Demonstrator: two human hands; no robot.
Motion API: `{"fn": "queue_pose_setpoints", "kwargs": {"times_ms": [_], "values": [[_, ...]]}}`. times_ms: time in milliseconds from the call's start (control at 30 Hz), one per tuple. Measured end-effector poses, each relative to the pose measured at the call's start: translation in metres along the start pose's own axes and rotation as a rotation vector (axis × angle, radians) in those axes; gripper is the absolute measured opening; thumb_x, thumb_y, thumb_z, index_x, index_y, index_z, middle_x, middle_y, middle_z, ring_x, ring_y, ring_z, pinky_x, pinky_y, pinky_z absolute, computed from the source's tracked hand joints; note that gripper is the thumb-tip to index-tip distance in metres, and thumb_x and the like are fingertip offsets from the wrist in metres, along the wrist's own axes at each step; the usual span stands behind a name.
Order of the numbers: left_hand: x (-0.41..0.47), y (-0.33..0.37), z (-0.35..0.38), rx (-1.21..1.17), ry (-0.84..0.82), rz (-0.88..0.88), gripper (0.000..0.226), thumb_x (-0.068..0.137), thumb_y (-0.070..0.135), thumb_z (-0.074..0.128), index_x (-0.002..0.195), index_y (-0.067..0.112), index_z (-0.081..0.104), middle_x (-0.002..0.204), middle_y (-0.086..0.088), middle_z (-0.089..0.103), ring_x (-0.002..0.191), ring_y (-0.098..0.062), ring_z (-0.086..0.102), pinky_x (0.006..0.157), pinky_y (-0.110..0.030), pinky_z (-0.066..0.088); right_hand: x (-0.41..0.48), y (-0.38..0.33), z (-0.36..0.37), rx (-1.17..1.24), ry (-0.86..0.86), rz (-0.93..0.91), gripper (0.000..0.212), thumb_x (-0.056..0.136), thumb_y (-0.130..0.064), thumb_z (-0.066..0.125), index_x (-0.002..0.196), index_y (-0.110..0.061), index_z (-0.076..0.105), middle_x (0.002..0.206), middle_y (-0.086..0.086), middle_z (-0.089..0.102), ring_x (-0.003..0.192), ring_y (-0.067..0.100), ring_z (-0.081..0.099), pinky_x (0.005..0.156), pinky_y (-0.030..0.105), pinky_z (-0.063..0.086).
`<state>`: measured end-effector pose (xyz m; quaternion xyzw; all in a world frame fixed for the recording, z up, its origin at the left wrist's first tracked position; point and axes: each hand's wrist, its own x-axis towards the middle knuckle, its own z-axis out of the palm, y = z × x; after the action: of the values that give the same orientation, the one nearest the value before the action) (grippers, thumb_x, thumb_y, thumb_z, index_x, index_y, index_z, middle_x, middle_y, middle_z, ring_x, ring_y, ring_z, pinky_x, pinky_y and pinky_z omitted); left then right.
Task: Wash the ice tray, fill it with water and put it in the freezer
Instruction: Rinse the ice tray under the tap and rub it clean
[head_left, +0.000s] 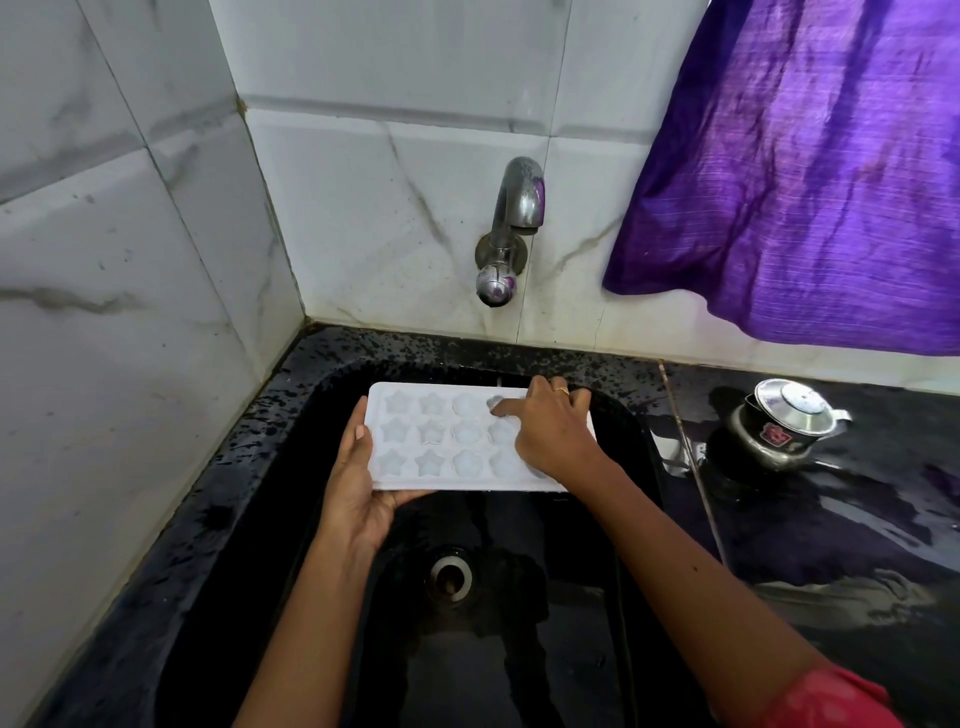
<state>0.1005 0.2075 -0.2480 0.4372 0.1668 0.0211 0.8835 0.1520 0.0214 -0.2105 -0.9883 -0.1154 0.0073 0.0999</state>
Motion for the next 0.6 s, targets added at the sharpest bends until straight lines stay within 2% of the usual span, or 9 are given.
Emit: {"fn": "queue_pose_setpoints", "kwargs": {"times_ms": [133, 367, 600], "values": [[0.0006, -0.0012, -0.0027, -0.016, -0.014, 0.001, 0.028, 0.1, 0.033, 0.038, 0.123, 0.037, 0.052, 0.11, 0.007, 0.067, 0.092, -0.018, 0.068, 0.054, -0.043, 0.057, -0.0005, 0.0025, 0.0006, -0.048, 0.036, 0.009, 0.06, 0.085, 0.001, 0.04, 0.125, -0.043, 0.052, 0.114, 0.007, 0.042, 0.115, 0.029, 0.033, 0.087, 0.039, 0.014], [0.0029, -0.003, -0.0024, 0.0, -0.019, 0.003, 0.034, 0.1, 0.034, 0.037, 0.132, 0.034, 0.048, 0.114, 0.006, 0.067, 0.094, -0.018, 0.068, 0.055, -0.045, 0.057, 0.002, -0.0004, 0.0024, -0.048, 0.048, 0.017, 0.056, 0.085, -0.001, 0.04, 0.125, -0.039, 0.053, 0.118, 0.008, 0.043, 0.117, 0.028, 0.033, 0.092, 0.04, 0.018], [0.0048, -0.0031, -0.0007, -0.017, -0.007, -0.004, 0.035, 0.099, 0.035, 0.041, 0.133, 0.034, 0.049, 0.115, 0.007, 0.067, 0.097, -0.02, 0.068, 0.057, -0.047, 0.057, 0.0013, 0.0004, -0.0006, -0.036, 0.047, 0.013, 0.06, 0.084, 0.002, 0.038, 0.126, -0.039, 0.052, 0.116, 0.006, 0.043, 0.115, 0.027, 0.033, 0.087, 0.038, 0.015]]}}
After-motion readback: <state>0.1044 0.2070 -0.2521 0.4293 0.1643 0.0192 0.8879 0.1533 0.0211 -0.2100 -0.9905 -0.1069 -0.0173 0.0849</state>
